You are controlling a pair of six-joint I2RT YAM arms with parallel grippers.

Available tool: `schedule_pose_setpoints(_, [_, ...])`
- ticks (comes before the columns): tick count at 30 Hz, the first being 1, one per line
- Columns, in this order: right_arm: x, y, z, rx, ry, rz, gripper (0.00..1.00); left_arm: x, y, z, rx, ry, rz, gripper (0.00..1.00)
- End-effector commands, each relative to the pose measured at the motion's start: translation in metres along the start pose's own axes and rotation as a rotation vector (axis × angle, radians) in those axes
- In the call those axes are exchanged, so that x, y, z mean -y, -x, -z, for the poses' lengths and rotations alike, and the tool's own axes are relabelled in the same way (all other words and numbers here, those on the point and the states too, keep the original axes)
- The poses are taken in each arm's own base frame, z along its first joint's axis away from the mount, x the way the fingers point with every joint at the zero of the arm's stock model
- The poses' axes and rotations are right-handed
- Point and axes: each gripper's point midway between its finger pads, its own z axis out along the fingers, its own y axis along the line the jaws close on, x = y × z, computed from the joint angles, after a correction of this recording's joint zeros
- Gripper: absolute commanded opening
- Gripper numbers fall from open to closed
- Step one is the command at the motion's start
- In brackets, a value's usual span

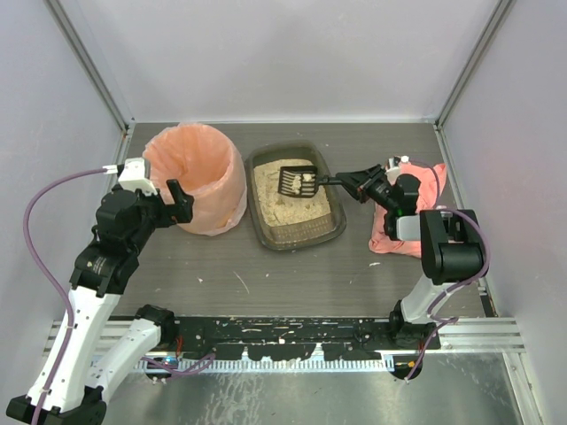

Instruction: Clean the litter box

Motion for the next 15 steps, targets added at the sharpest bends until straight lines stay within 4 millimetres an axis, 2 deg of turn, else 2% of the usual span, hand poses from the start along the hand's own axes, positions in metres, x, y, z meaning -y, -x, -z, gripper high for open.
schedule_pose_setpoints(1, [-0.026, 0.003, 0.004, 0.014, 0.053, 0.086, 0.01, 0.007, 0.016, 0.003, 0.064, -0.037, 0.007, 0.99])
schedule_pose_setpoints(2, [-0.019, 0.016, 0.015, 0.087, 0.037, 0.046, 0.01, 0.006, 0.016, 0.003, 0.065, -0.035, 0.005, 0.99])
schedule_pose_setpoints(3, [-0.019, 0.018, 0.019, 0.103, 0.047, 0.037, 0.01, 0.004, 0.015, 0.004, 0.066, -0.025, 0.006, 0.98])
schedule_pose_setpoints(4, [-0.026, 0.008, 0.012, 0.046, 0.066, 0.07, 0.01, 0.002, 0.014, 0.003, 0.066, -0.014, 0.009, 0.98])
schedule_pose_setpoints(5, [-0.039, -0.011, 0.0, -0.038, 0.098, 0.109, 0.01, 0.001, 0.014, 0.003, 0.068, -0.01, 0.01, 0.98])
schedule_pose_setpoints(6, [-0.042, -0.018, -0.003, -0.068, 0.106, 0.122, 0.01, 0.003, 0.015, 0.003, 0.069, -0.02, 0.011, 0.98])
schedule_pose_setpoints(7, [-0.039, -0.012, 0.001, -0.042, 0.09, 0.118, 0.01, 0.005, 0.017, 0.003, 0.071, -0.031, 0.01, 0.98])
schedule_pose_setpoints(9, [-0.029, 0.017, 0.019, 0.088, 0.045, 0.067, 0.01, 0.008, 0.017, 0.003, 0.068, -0.048, 0.008, 0.98])
schedule_pose_setpoints(10, [-0.034, 0.021, 0.02, 0.109, 0.061, 0.064, 0.01, 0.008, 0.015, 0.002, 0.065, -0.047, 0.007, 0.98])
schedule_pose_setpoints(12, [-0.051, -0.006, 0.001, -0.033, 0.104, 0.138, 0.01, 0.007, 0.014, 0.002, 0.066, -0.045, 0.01, 0.98])
schedule_pose_setpoints(13, [-0.052, -0.014, -0.002, -0.067, 0.109, 0.147, 0.01, 0.008, 0.014, 0.002, 0.066, -0.047, 0.01, 0.98])
schedule_pose_setpoints(15, [-0.041, 0.001, 0.009, 0.014, 0.07, 0.104, 0.01, 0.009, 0.018, 0.002, 0.074, -0.053, 0.01, 0.98])
